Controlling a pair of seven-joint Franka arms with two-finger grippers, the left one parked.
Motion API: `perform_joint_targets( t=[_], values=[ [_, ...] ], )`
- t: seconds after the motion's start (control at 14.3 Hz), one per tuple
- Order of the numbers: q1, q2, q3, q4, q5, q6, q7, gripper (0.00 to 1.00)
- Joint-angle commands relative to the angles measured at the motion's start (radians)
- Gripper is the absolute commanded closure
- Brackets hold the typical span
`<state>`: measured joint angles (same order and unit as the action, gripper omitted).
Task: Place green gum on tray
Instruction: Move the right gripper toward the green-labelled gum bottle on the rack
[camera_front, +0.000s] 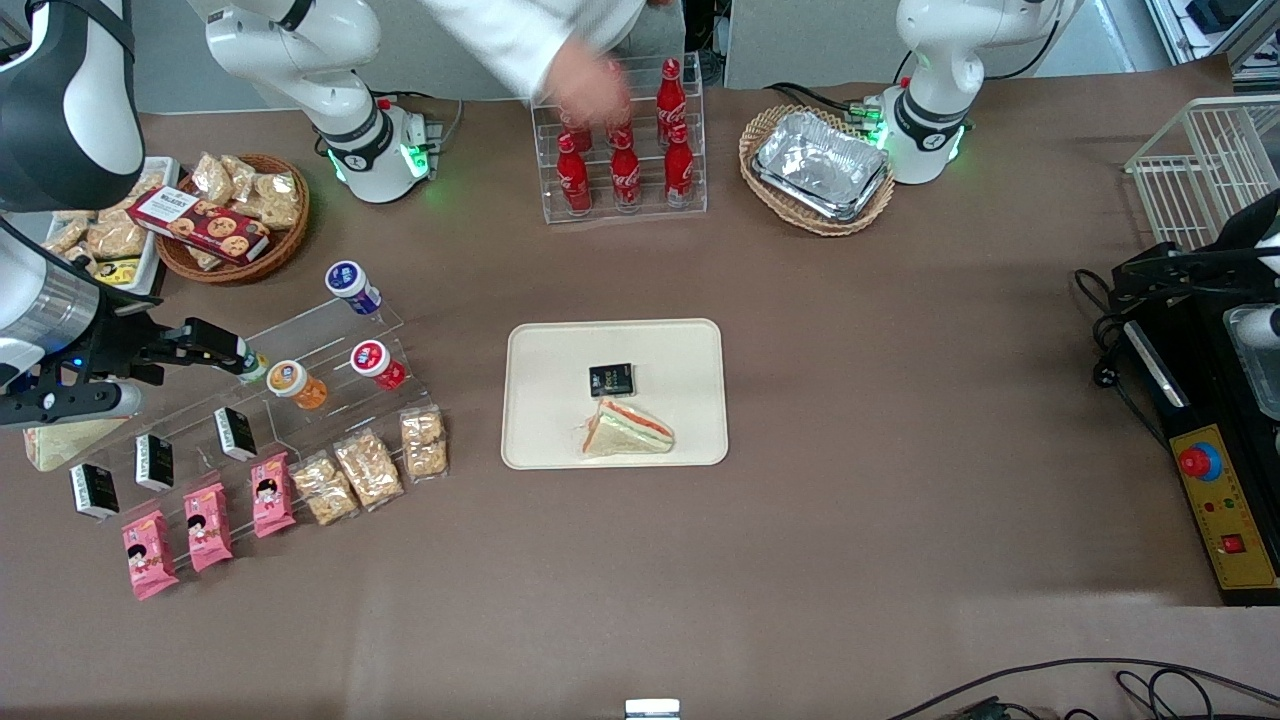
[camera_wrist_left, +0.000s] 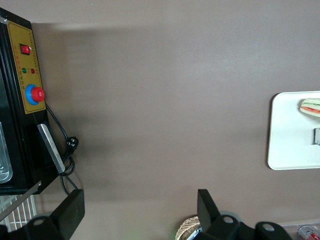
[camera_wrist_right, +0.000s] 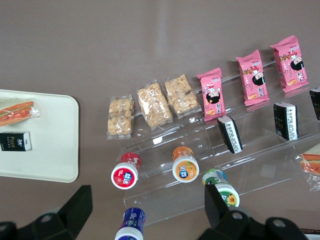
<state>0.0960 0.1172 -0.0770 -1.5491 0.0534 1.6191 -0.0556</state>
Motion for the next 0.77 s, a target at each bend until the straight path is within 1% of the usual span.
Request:
perform_joint_targets(
  t=[0.0,0.35,0.7],
  values=[
    [-0.004,0.001,0.000,0.012,-0.004,0.005,-0.013,0.00],
    [-0.004,-0.004,-0.001,0.011,-0.015,-0.002,-0.032,0.00],
    [-0.015,-0.039,-0.010,0.006,-0.020,-0.033,-0.142,0.00]
  ],
)
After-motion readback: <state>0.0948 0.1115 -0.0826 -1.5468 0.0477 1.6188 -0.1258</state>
